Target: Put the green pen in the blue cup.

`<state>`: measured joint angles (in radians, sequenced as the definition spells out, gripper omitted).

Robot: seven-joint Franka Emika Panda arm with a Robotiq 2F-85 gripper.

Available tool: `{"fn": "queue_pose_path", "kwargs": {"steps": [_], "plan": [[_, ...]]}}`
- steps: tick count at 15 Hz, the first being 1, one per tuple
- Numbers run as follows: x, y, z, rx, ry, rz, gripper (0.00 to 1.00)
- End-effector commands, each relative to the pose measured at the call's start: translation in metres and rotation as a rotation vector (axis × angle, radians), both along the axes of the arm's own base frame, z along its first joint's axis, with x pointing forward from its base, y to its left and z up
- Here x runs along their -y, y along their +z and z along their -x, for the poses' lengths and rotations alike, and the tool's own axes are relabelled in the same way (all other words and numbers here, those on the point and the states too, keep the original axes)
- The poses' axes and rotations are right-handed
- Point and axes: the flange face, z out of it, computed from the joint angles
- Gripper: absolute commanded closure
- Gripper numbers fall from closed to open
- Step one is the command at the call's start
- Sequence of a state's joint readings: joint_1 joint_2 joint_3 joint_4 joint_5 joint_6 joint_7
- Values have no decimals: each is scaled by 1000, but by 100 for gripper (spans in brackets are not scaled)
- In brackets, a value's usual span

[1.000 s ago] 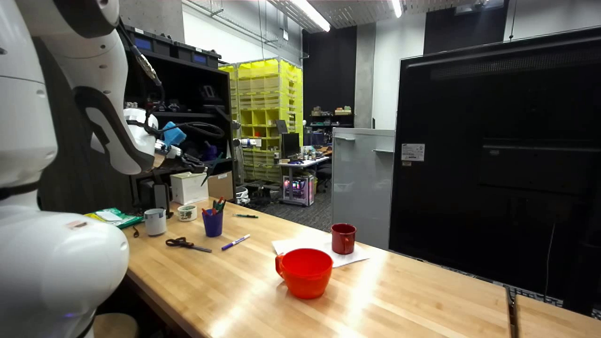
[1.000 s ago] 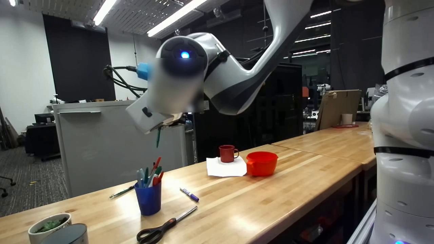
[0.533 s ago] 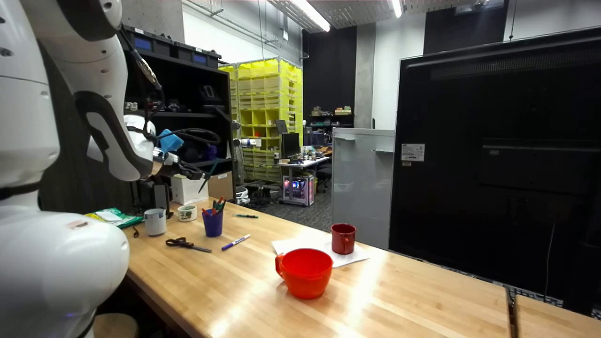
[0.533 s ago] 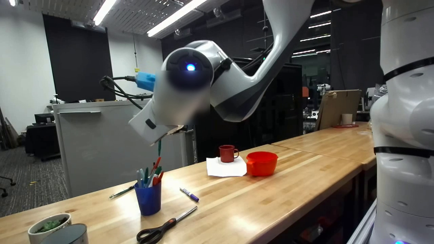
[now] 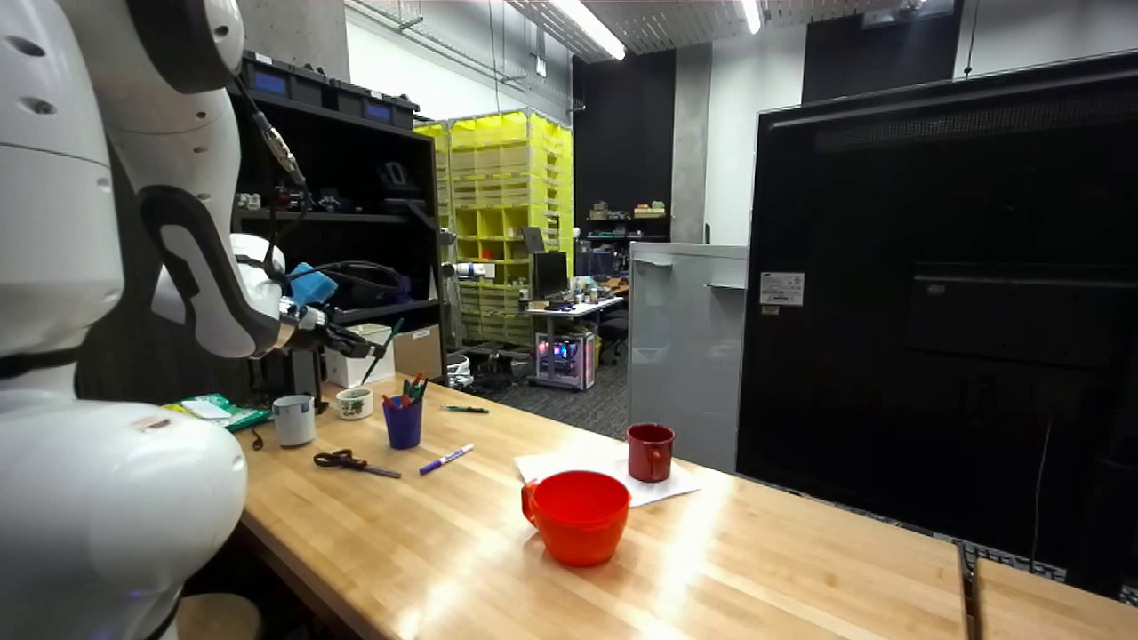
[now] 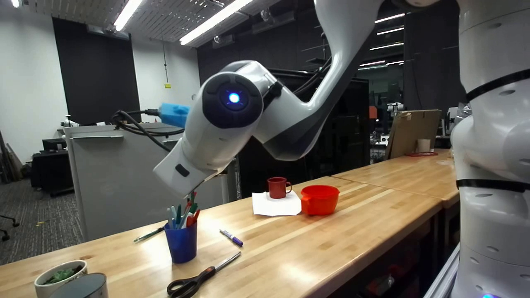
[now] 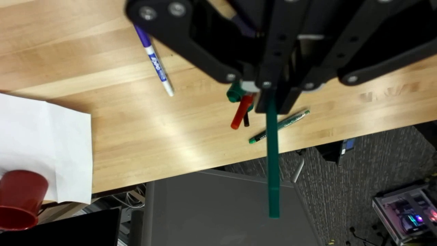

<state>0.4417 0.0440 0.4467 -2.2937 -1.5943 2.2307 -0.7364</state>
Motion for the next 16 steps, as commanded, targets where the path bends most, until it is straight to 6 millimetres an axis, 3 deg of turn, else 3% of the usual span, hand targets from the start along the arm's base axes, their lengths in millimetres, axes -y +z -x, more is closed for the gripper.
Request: {"fn": "queue_pose_path", "kwargs": {"steps": [1,8,12,16], "plan": [[-11,-8,1,6,35,7,98],[-28,-21,-18,13,67,11,98],[-46,-22,-46,32,54,-11,98],[-46,-22,-80,60,14,-3,98]]}}
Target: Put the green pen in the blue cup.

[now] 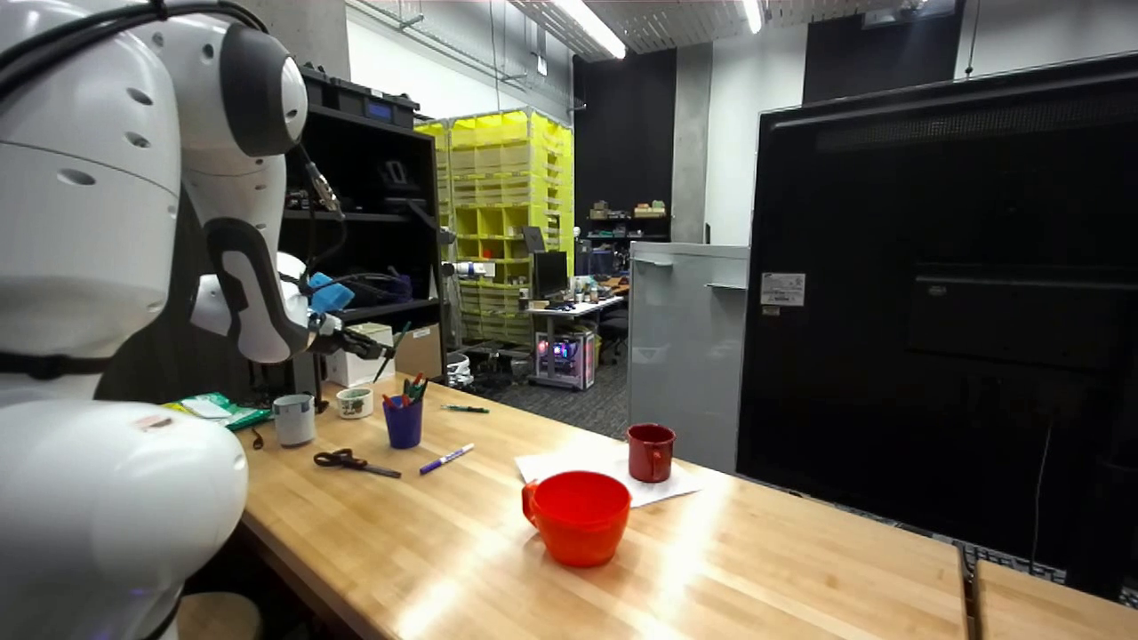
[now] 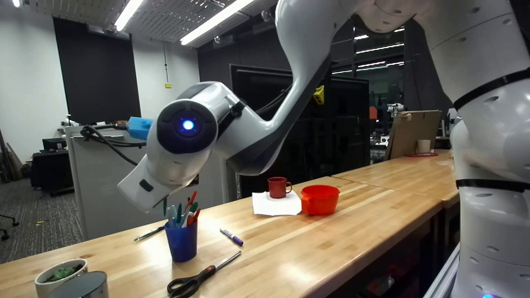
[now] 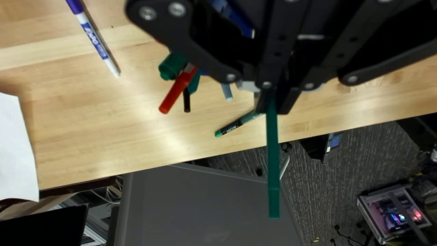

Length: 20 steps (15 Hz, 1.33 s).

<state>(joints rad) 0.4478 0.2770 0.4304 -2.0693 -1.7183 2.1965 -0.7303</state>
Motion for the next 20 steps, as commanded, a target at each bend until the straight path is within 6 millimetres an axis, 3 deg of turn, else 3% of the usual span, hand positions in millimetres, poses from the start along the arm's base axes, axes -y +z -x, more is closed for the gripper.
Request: {"fn": "queue_pose_path", "kwargs": {"steps": [1,5,8,20], "plan": [[-1,-1,-31,43,-31,9,98],[11,-3,-54,60,-80,21,98],[19,-4,-60,62,-105,27,98],[38,-22,-42,42,-137,72,98]]}}
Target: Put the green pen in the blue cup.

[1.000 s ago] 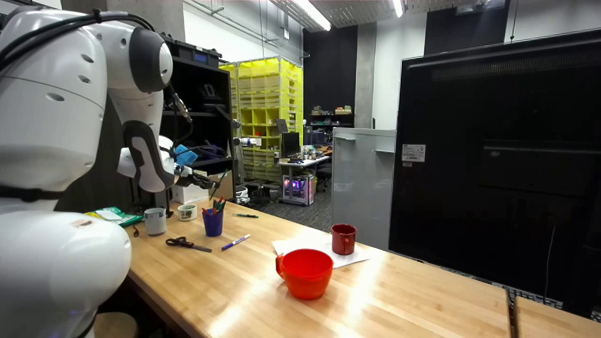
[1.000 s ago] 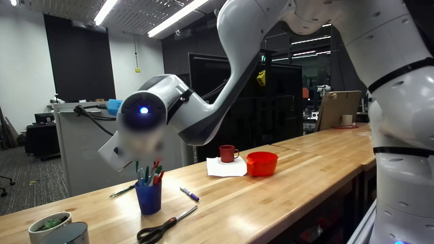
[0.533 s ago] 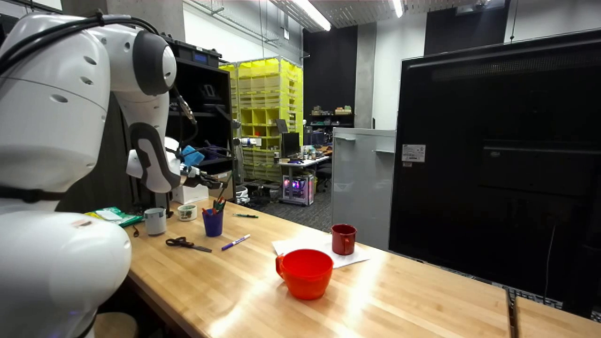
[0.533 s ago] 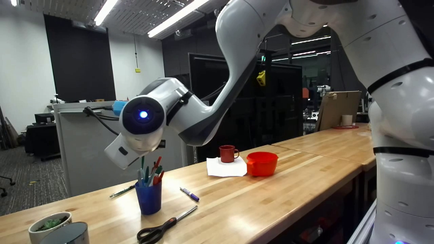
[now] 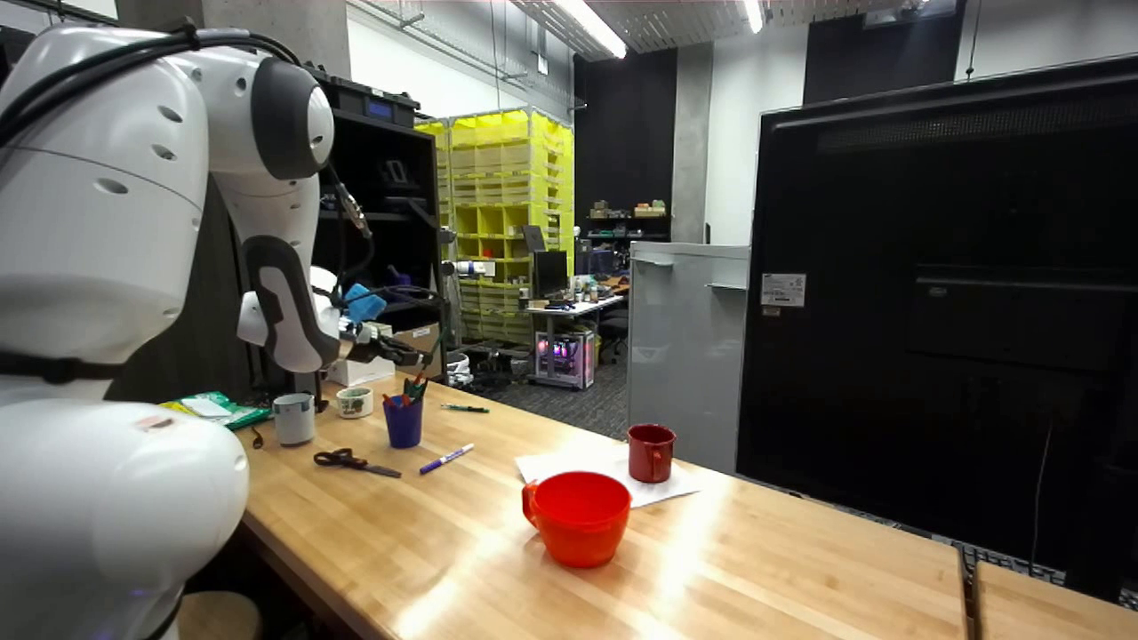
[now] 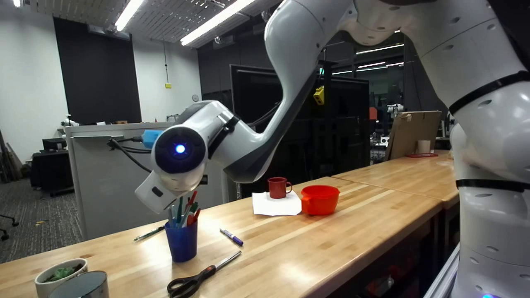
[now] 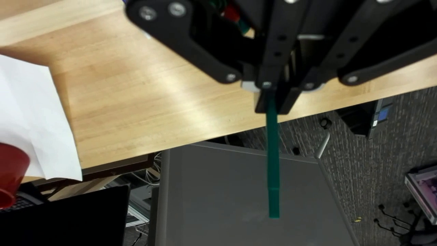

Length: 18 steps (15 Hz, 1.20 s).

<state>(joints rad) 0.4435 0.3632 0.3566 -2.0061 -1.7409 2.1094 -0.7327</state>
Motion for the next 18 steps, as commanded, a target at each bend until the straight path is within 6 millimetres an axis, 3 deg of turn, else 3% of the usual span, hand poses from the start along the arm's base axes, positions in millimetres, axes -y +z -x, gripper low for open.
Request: {"fn": "queue_pose_path", "kwargs": {"steps": [1,15,17,18], "plan": [[7,-1,12,2,-8,16,98],[-6,-22,40,-51,27,36,98],[-9,-22,41,-52,30,34,66],[-10,-21,42,-51,31,33,62]]}}
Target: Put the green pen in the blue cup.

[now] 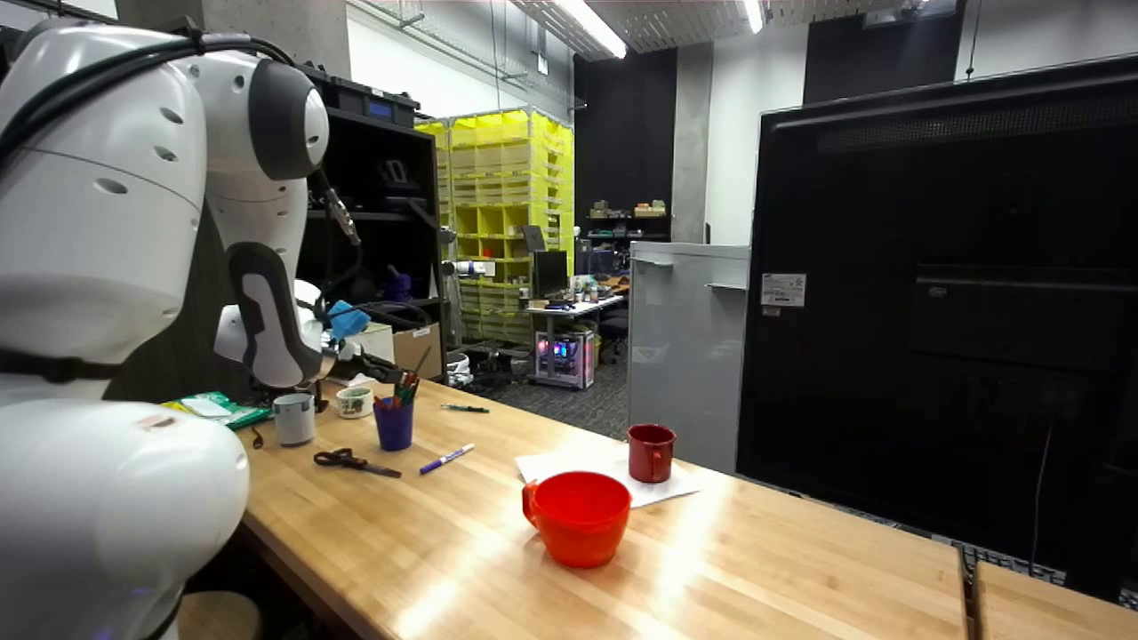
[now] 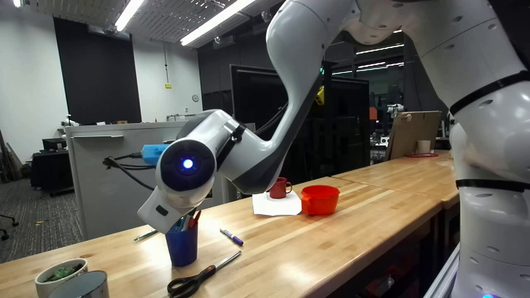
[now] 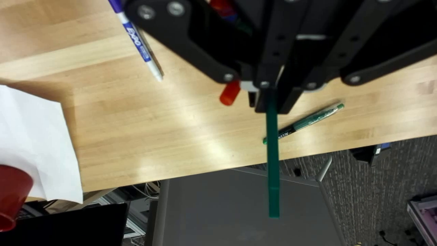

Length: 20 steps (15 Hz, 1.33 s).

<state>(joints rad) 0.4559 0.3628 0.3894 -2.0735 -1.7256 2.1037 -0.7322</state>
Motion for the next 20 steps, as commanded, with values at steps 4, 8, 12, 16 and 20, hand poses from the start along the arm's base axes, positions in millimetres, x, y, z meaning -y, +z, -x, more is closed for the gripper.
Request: {"fn": "queue_pose_path", "kwargs": {"steps": [4,8,12,16,20], "plan": [[-5,8,7,11,-4,-3,37],[-6,11,6,17,-5,-7,8],[-13,29,3,14,5,-40,0],[-28,82,-8,47,2,-129,0],[-38,134,-14,-15,-46,-220,0]]}}
